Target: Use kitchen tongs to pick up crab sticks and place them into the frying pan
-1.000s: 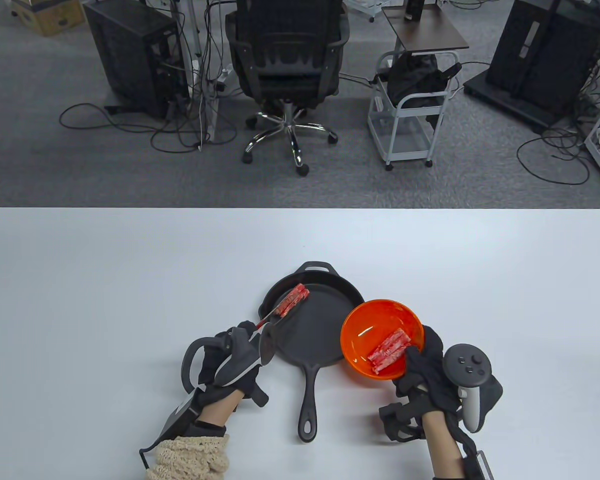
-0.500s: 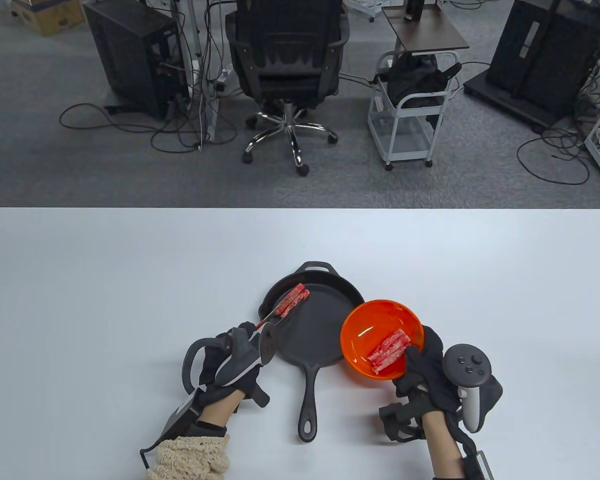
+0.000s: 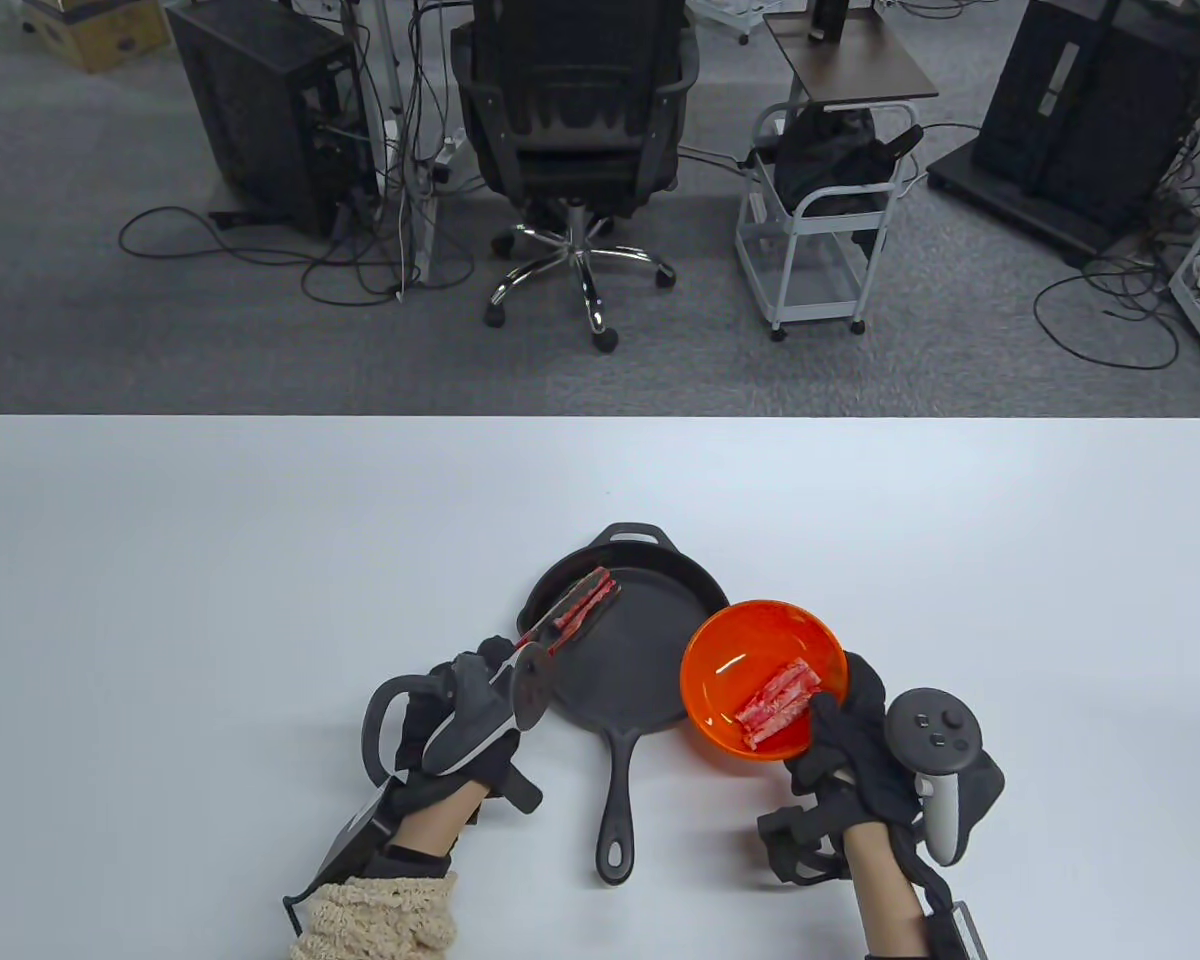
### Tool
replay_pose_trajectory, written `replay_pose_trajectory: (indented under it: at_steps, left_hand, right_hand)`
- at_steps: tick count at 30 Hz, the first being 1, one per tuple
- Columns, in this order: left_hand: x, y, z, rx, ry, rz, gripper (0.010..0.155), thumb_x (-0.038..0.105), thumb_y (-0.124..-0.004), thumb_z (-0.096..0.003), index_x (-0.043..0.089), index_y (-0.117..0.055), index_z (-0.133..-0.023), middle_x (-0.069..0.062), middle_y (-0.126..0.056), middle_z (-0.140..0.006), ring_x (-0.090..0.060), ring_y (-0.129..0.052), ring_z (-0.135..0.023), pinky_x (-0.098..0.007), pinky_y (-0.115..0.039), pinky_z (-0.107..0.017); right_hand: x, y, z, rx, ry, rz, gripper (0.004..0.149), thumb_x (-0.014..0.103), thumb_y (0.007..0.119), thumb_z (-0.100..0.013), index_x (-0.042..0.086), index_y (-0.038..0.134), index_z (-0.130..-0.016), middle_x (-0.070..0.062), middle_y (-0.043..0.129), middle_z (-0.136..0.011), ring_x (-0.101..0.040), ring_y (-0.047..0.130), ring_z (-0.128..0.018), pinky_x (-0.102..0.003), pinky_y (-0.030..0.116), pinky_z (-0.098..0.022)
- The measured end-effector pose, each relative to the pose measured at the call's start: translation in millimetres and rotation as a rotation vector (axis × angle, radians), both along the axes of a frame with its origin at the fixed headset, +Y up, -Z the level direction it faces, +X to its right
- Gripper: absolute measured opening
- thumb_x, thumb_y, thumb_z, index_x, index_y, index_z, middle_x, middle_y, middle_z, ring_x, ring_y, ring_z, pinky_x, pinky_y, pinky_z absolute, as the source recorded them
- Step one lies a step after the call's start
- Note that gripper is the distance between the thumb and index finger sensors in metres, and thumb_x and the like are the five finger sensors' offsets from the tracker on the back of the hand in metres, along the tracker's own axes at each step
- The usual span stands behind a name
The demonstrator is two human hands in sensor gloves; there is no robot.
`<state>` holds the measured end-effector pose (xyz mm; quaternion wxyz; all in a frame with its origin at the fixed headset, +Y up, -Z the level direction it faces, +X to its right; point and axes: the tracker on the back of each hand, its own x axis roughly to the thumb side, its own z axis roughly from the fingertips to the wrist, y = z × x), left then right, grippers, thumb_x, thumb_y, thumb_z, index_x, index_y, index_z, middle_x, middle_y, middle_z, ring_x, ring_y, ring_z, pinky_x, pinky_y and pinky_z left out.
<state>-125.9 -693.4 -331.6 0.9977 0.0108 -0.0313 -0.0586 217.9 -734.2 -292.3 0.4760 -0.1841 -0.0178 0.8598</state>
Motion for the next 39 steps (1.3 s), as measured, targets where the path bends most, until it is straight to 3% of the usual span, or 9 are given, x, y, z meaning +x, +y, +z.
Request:
replay_pose_trajectory:
  at_steps: [6,11,22,39]
  left_hand:
    - [18,26,19,0.066,-0.105,0.057,0.073,0.068,-0.079,-0.0521,0.01,-0.083,-0.096,0.004,-0.104,-0.055,-0.009,-0.104,-0.02,-0.037,-0.092,-0.022]
    - [33,38,34,0.048,-0.208,0.125,0.073,0.068,-0.078,-0.0524,0.01,-0.084,-0.096,0.004,-0.105,-0.055,-0.009,-0.104,-0.02,-0.037,-0.092,-0.022]
    - [58,25,44,-0.094,-0.34,0.164,0.073,0.068,-0.079,-0.0517,0.01,-0.084,-0.096,0.004,-0.105,-0.055,-0.01,-0.105,-0.02,-0.037,-0.092,-0.022]
    - [60,15,41,-0.177,-0.35,0.197,0.074,0.068,-0.08,-0.0509,0.009,-0.084,-0.096,0.003,-0.105,-0.054,-0.01,-0.104,-0.02,-0.038,-0.092,-0.022]
  right_hand:
    - [0,0,0,0.003,-0.002,-0.002,0.061,0.022,0.063,-0.055,0.005,0.042,-0.11,-0.028,0.075,-0.095,-0.019,0.102,-0.025,-0.012,0.095,-0.008]
    - [0,0,0,0.005,-0.003,-0.005,0.061,0.022,0.063,-0.055,0.005,0.042,-0.11,-0.028,0.075,-0.095,-0.019,0.102,-0.025,-0.012,0.095,-0.008]
    - [1,1,0,0.017,-0.007,-0.01,0.061,0.022,0.063,-0.055,0.005,0.043,-0.11,-0.028,0.075,-0.095,-0.019,0.102,-0.025,-0.012,0.095,-0.008]
    - [0,1,0,0.042,0.012,-0.011,0.061,0.022,0.063,-0.055,0.005,0.043,-0.109,-0.029,0.075,-0.094,-0.02,0.102,-0.025,-0.012,0.095,-0.007]
